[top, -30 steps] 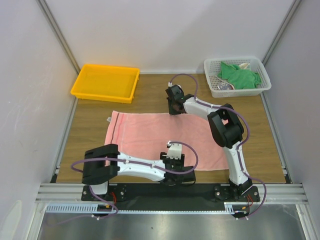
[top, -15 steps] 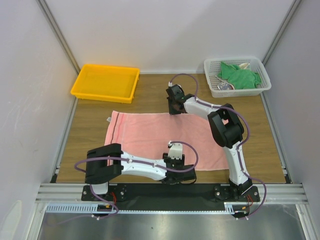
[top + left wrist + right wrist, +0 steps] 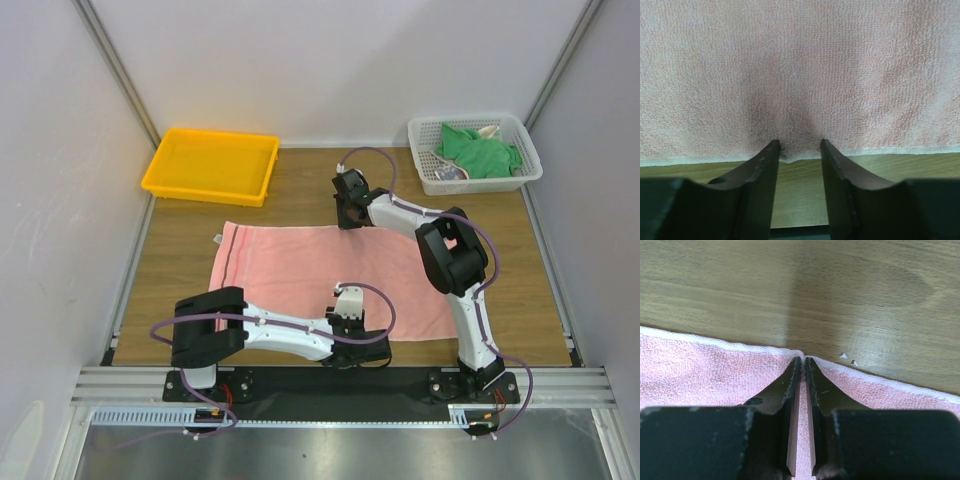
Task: Fold and stack the towels
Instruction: Fold the towel
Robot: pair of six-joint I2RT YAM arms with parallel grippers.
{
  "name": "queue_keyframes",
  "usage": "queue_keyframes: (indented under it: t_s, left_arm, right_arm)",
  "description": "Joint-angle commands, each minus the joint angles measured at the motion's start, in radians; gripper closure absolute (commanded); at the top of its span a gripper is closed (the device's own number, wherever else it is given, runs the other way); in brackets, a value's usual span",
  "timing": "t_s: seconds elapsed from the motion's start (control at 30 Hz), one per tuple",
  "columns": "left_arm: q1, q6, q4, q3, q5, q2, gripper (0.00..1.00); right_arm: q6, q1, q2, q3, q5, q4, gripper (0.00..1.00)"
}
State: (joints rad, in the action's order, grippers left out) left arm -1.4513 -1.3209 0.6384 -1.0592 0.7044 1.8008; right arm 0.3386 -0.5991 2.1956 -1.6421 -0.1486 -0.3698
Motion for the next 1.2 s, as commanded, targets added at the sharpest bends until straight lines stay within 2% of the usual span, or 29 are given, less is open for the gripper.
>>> queue_keyframes:
  t_s: [0.0,0.1,0.27,0.37,0.47,0.5,0.63,0.77,0.9,1.03,1.17]
  left_arm:
    - [0.005,-0.037,0.017,0.007,0.027,-0.009,0.58]
    - [0.008,-0.052,0.038,0.008,0.056,-0.020,0.65]
    - [0.008,-0.026,0.032,0.008,0.072,-0.034,0.66]
    - [0.008,-0.011,0.001,0.024,0.086,-0.060,0.73]
    - [0.009,0.014,-0.014,0.031,0.090,-0.069,0.87]
    - [0.009,0.008,-0.006,0.025,0.093,-0.067,1.00]
    - [0.009,-0.001,0.044,0.015,0.119,-0.092,1.00]
    - [0.009,0.032,0.058,0.041,0.162,-0.213,1.00]
    - [0.009,0.136,0.018,0.062,0.167,-0.362,1.00]
    - [0.008,0.195,0.026,0.032,0.171,-0.409,1.00]
    - [-0.009,0.252,0.072,-0.057,0.181,-0.409,1.00]
  right_arm:
    - [-0.006,0.002,-0.007,-0.007,0.004,0.029,0.88]
    - [-0.013,0.005,0.003,-0.021,-0.006,0.022,0.88]
    - [-0.007,0.009,0.027,-0.060,0.014,0.026,0.90]
    - [-0.007,0.009,0.033,-0.071,0.020,0.026,0.94]
    - [-0.012,0.009,0.035,-0.073,0.023,0.032,1.00]
    - [-0.013,0.010,0.039,-0.079,0.024,0.029,1.00]
    - [-0.027,0.012,0.029,-0.099,0.032,0.009,1.00]
    - [-0.053,0.016,-0.016,-0.111,0.026,-0.004,1.00]
    - [-0.069,0.024,-0.042,-0.166,0.032,-0.055,1.00]
    - [-0.070,0.028,-0.066,-0.220,0.044,-0.080,1.00]
    - [-0.070,0.033,-0.057,-0.397,0.030,-0.167,1.00]
